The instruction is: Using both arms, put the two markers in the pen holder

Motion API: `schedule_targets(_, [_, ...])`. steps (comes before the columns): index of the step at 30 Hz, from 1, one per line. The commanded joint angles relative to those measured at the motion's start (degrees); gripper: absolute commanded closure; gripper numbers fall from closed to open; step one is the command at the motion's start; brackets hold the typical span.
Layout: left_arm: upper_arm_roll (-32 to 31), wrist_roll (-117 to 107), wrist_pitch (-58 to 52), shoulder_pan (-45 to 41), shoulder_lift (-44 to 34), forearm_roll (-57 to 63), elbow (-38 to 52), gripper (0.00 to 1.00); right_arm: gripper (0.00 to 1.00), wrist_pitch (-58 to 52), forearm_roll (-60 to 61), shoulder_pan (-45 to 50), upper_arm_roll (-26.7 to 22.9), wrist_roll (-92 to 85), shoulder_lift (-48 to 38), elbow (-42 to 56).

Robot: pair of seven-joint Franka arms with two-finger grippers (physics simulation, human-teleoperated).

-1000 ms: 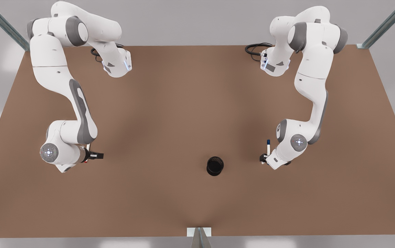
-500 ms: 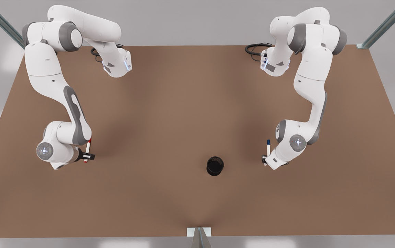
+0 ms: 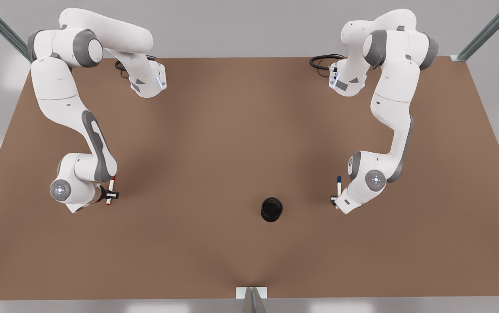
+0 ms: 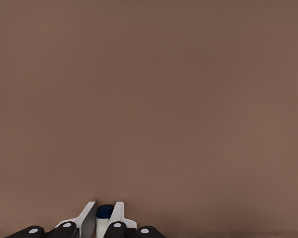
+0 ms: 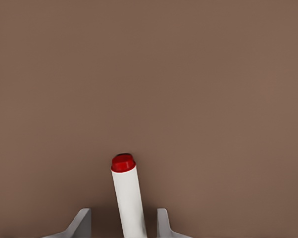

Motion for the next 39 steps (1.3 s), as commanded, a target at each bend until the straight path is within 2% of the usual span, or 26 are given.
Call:
schedule_targets(1, [0.0, -1.0, -0.2, 0.0, -0.3, 0.0, -0.3, 0.67, 0.4, 0.7, 0.0, 0.0, 0.0, -2.7, 0.0, 0.0])
schedule_targets(6, [0.0, -1.3, -0.5, -0.1, -0.6, 0.0, -0.2, 0.74, 0.41, 0.7, 0.0, 0.0, 0.0, -2.7, 0.1, 0.0])
schedule_targets(10, [0.1, -2.8, -10.7, -0.8, -4.9, 0.0, 2.9, 0.74, 0.43, 0.6, 0.0, -0.1, 0.0, -2.7, 0.0, 0.0])
schedule_targets(13, [0.1, -3.4, -17.9, -1.2, -7.9, 0.1, 4.8, 0.74, 0.55, 0.5, 0.0, -0.1, 0.0, -2.7, -0.1, 0.1])
schedule_targets(15, [0.1, -4.6, -23.2, -1.2, -8.8, 0.8, 7.4, 0.74, 0.59, 0.5, 0.0, -0.1, 0.0, -2.7, -0.2, 0.0])
schedule_targets(20, [0.1, -11.9, -33.6, -5.3, -8.7, 0.9, 17.9, 0.79, 0.69, 0.6, 0.1, -0.1, 0.0, -3.0, -0.2, 0.1])
schedule_targets(22, [-0.1, -20.9, -37.1, -8.0, -8.1, 1.1, 25.8, 0.79, 0.73, 0.5, 0.1, -0.1, 0.0, -3.0, -0.2, 0.1])
schedule_targets(25, [-0.3, -37.9, -34.7, -14.6, -6.6, 0.8, 31.9, 0.79, 0.75, 0.0, 0.1, -0.1, 0.6, -3.0, -1.1, 0.1])
schedule_targets(31, [-0.1, -51.6, -17.8, -21.1, -3.5, 1.1, 32.1, 0.79, 0.75, -3.4, 0.1, -0.1, 2.5, -4.6, -8.9, 0.7])
schedule_targets(35, [-0.1, -51.4, -17.4, -21.4, 0.1, 1.1, 31.8, 0.79, 0.75, -6.3, 0.3, -0.3, 3.6, -6.5, -17.5, 1.3])
schedule_targets(38, [-0.1, -51.7, -17.5, -22.0, 2.3, 0.8, 31.5, 0.79, 0.75, -15.2, 2.1, -0.5, 4.0, -8.1, -24.0, 5.4])
schedule_targets(39, [-0.1, -51.7, -17.5, -22.1, 2.4, 0.8, 31.5, 0.7, 0.75, -18.1, 2.1, -0.6, 4.1, -8.0, -24.9, 6.6])
